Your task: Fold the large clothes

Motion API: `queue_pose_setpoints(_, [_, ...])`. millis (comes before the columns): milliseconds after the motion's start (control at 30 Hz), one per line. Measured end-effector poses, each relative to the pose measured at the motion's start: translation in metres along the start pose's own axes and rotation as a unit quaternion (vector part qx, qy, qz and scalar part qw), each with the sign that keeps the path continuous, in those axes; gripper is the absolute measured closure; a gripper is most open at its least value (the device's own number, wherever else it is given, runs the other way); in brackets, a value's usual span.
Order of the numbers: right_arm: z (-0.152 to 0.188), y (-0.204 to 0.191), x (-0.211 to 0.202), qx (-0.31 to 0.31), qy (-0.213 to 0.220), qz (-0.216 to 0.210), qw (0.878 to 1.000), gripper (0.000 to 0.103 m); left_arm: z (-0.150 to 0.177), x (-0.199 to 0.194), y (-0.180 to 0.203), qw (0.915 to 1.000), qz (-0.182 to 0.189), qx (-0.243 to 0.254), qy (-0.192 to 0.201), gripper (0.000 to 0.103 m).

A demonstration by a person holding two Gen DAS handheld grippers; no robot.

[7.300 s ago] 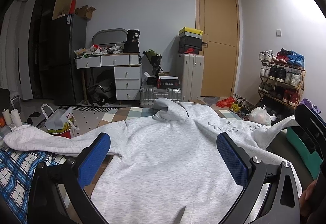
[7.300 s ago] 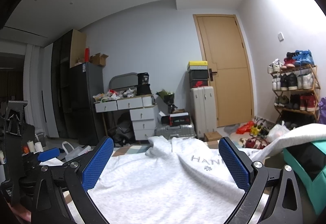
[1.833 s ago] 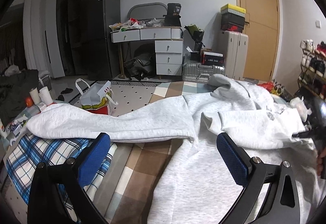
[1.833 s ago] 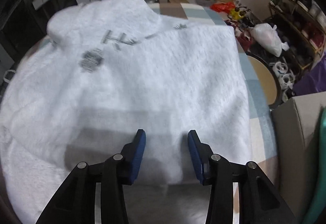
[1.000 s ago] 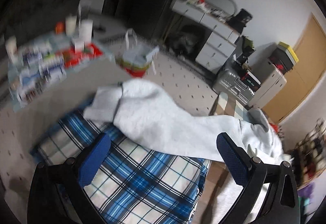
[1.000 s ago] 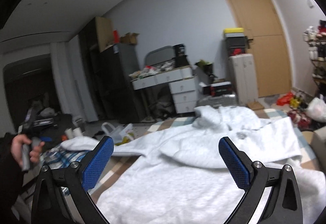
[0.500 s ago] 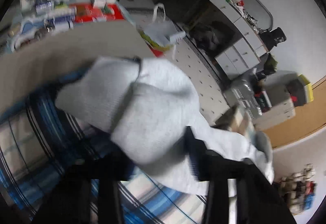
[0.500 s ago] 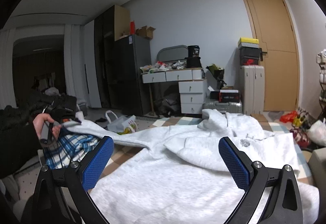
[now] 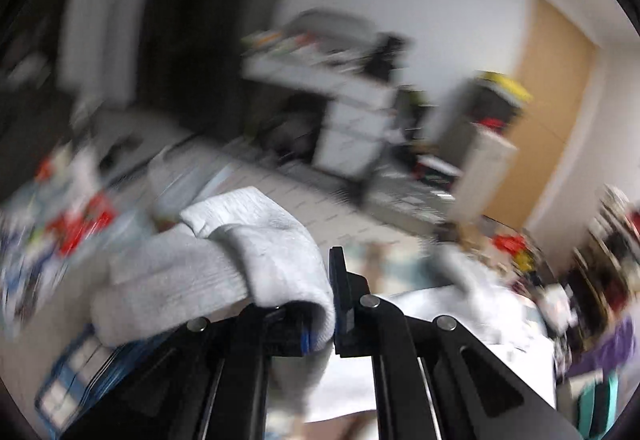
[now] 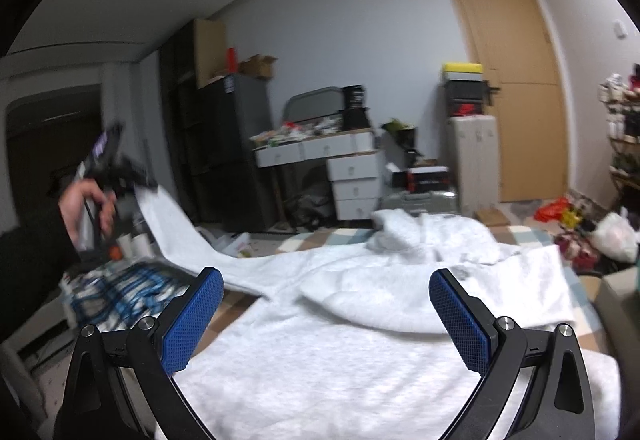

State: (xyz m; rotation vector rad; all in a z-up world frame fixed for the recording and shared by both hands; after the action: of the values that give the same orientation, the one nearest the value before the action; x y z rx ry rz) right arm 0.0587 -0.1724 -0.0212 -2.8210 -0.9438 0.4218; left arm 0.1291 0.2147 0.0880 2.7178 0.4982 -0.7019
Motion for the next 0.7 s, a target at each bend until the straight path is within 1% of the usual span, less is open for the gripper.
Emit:
queue_pose_setpoints(33, [-0.002,0.006,-0.002,0.007,0.003,0.009,1.000,0.000,-0.007,-0.007,0.035,0.9993,0.028,0.025,0.008,0.100])
queue_pose_setpoints(67, [-0.004,0.014,-0.006,0.017,0.005,0.027,0.999,0.000,-0.010,-0.013,0.062,0.9977,0.054,0.040,0.011,0.100])
queue_pose_setpoints(100, [-0.005,0.021,-0.009,0.027,0.006,0.040,0.999,0.000,-0.013,-0.017,0.097,0.9947,0.083,0.059,0.009,0.100])
queue_pose_setpoints(167, [-0.007,0.036,-0.017,0.053,0.009,0.059,0.997,0.000,-0.009,-0.020,0.156,0.9874,0.127,0.094,-0.001,0.100])
queue_pose_setpoints(200, [-0.007,0.045,-0.023,0.069,0.013,0.070,0.995,0.000,-0.002,-0.019,0.189,0.9819,0.150,0.115,-0.011,0.100])
queue_pose_setpoints(267, [-0.007,0.062,-0.034,0.096,0.019,0.091,0.991,0.000,0.018,-0.012,0.244,0.9706,0.185,0.150,-0.032,0.100])
queue_pose_setpoints(300, [-0.007,0.072,-0.041,0.109,0.023,0.104,0.988,0.000,0.033,-0.007,0.272,0.9637,0.204,0.166,-0.046,0.100])
queue_pose_setpoints(333, [-0.006,0.081,-0.048,0.121,0.026,0.117,0.985,0.000,0.051,0.001,0.299,0.9565,0.222,0.180,-0.061,0.100])
queue_pose_setpoints(367, [-0.004,0.093,-0.059,0.137,0.032,0.135,0.981,0.000,0.065,0.008,0.319,0.9511,0.233,0.188,-0.075,0.100])
queue_pose_setpoints(400, [-0.002,0.101,-0.067,0.148,0.039,0.146,0.977,0.000,0.090,0.019,0.347,0.9429,0.249,0.199,-0.097,0.100])
queue_pose_setpoints(433, [0.000,0.109,-0.076,0.160,0.046,0.157,0.973,0.000,0.107,0.026,0.362,0.9380,0.257,0.206,-0.109,0.100])
queue_pose_setpoints(467, [0.002,0.120,-0.088,0.176,0.056,0.173,0.967,0.000,0.134,0.038,0.386,0.9316,0.261,0.218,-0.130,0.100])
queue_pose_setpoints(533, [0.005,0.134,-0.106,0.198,0.075,0.192,0.958,0.000,0.176,0.054,0.418,0.9205,0.261,0.240,-0.164,0.100])
queue_pose_setpoints(567, [0.007,0.138,-0.111,0.205,0.081,0.195,0.956,0.000,0.194,0.061,0.434,0.9153,0.258,0.255,-0.176,0.100])
queue_pose_setpoints(600, [0.009,0.144,-0.118,0.217,0.087,0.200,0.952,0.000,0.216,0.071,0.453,0.9080,0.255,0.273,-0.191,0.100])
queue_pose_setpoints(633, [0.008,0.149,-0.120,0.224,0.091,0.200,0.950,0.000,0.237,0.077,0.464,0.9030,0.251,0.285,-0.200,0.100])
queue_pose_setpoints(700, [0.007,0.156,-0.124,0.236,0.095,0.193,0.948,0.000,0.267,0.082,0.483,0.8951,0.246,0.305,-0.214,0.100])
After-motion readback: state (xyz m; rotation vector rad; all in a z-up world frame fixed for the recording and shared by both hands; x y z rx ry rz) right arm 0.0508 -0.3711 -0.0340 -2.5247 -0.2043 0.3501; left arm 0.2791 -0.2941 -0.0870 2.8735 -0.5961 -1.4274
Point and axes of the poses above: each gripper's, at about its wrist camera, not at the fingertips, and x roughly the way its jaws point, y to its right, z to its underside, the point moved 5 cm from there along x, roughly the way its jaws point, and after that the axes turned 7 degrees about -z, right-handed, at the moved point
